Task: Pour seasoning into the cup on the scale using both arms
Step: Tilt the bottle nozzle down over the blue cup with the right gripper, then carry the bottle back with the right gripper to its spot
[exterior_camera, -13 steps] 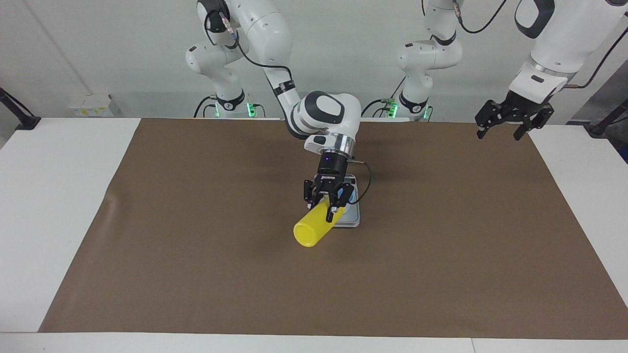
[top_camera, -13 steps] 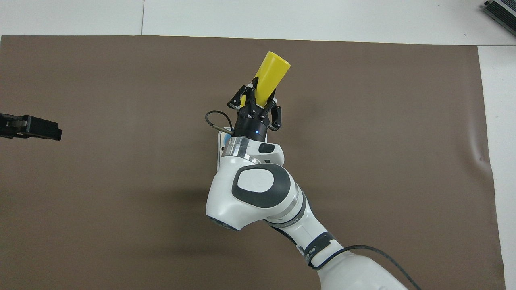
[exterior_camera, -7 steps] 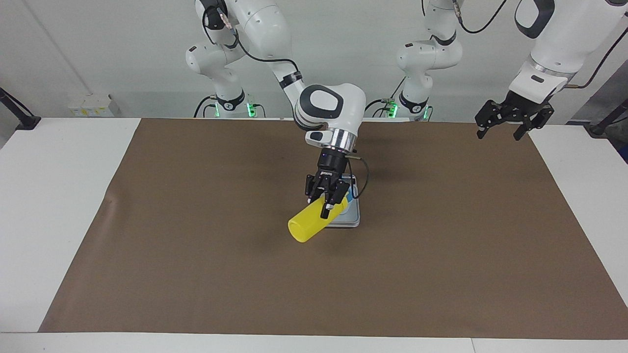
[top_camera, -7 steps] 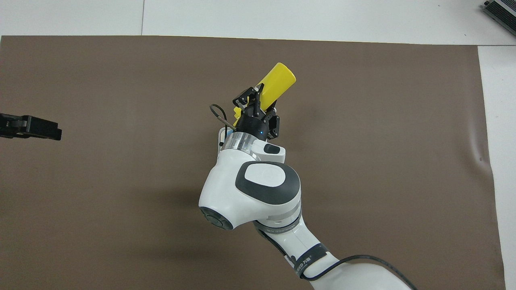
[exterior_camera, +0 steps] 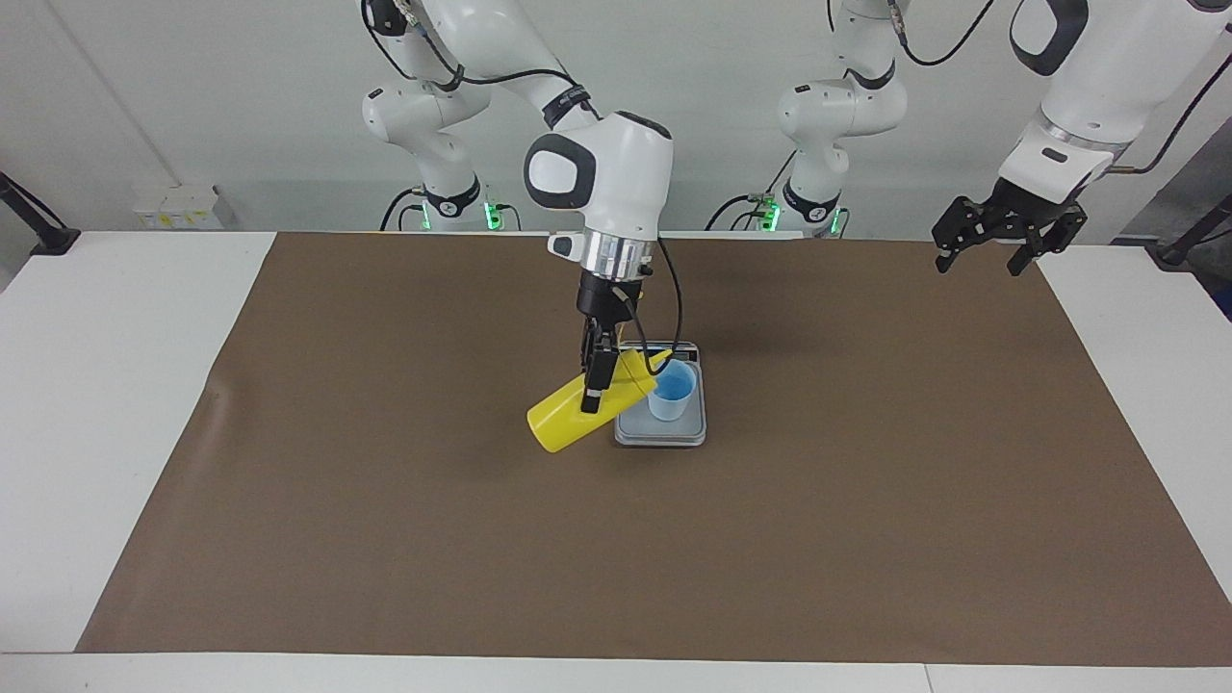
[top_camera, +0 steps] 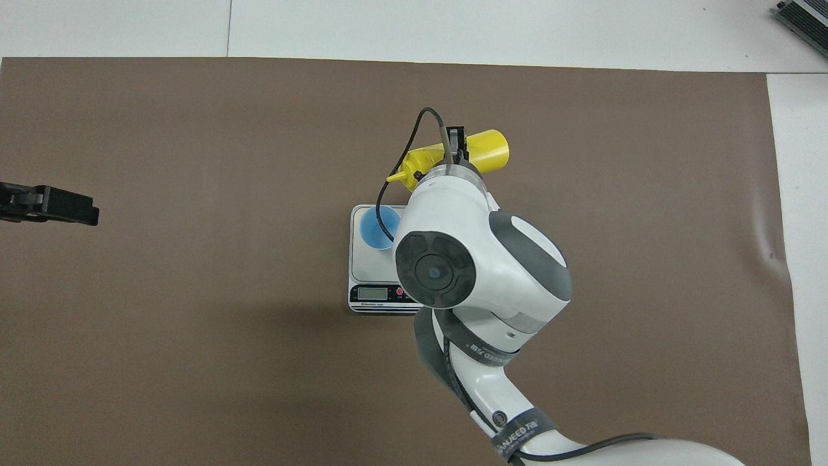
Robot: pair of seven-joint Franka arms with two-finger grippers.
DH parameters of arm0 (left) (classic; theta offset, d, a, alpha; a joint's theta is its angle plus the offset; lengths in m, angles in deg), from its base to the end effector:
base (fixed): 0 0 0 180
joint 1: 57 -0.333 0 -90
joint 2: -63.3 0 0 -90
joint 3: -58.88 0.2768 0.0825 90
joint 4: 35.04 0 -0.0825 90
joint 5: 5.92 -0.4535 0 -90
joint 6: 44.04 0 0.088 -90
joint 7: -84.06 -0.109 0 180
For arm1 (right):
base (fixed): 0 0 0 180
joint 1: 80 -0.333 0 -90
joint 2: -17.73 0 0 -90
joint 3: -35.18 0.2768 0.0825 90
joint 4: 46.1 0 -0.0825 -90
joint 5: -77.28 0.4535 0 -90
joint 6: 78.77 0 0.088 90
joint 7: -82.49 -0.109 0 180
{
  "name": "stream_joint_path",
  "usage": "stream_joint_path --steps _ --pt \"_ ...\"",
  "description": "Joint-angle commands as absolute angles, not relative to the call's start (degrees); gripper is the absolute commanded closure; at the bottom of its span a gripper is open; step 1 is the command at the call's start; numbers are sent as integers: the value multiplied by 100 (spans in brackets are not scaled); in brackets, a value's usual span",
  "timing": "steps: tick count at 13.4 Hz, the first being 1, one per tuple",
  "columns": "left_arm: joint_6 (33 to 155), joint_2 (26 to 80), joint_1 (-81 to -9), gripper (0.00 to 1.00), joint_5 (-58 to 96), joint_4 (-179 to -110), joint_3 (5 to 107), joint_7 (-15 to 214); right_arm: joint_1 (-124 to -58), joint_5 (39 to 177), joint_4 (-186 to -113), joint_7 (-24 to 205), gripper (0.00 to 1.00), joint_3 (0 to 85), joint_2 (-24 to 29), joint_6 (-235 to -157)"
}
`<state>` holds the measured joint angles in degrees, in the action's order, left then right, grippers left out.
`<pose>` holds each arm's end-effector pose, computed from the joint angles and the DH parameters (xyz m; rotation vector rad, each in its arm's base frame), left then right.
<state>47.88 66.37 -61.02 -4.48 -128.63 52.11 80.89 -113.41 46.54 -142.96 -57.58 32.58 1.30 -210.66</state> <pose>0.6116 -0.0335 0.5852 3.1185 -0.1603 0.0377 0.6283 0.3639 0.3996 -1.9331 2.0000 -0.6974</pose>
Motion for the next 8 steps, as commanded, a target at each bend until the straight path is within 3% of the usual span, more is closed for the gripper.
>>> stream_joint_path --steps 1,6,8 --pt "4693 6646 -6157 0 -451 -12829 5176 8142 -11148 5973 -14471 -5551 100 3307 305 -21149" --pt "4693 6646 -6166 0 -451 -12829 5176 8142 -10489 7988 -14585 -4454 100 3307 288 -21088" --pt "4693 6646 -6166 0 -451 -12829 5176 8142 -10164 8945 -14629 -3472 100 3307 305 -20659"
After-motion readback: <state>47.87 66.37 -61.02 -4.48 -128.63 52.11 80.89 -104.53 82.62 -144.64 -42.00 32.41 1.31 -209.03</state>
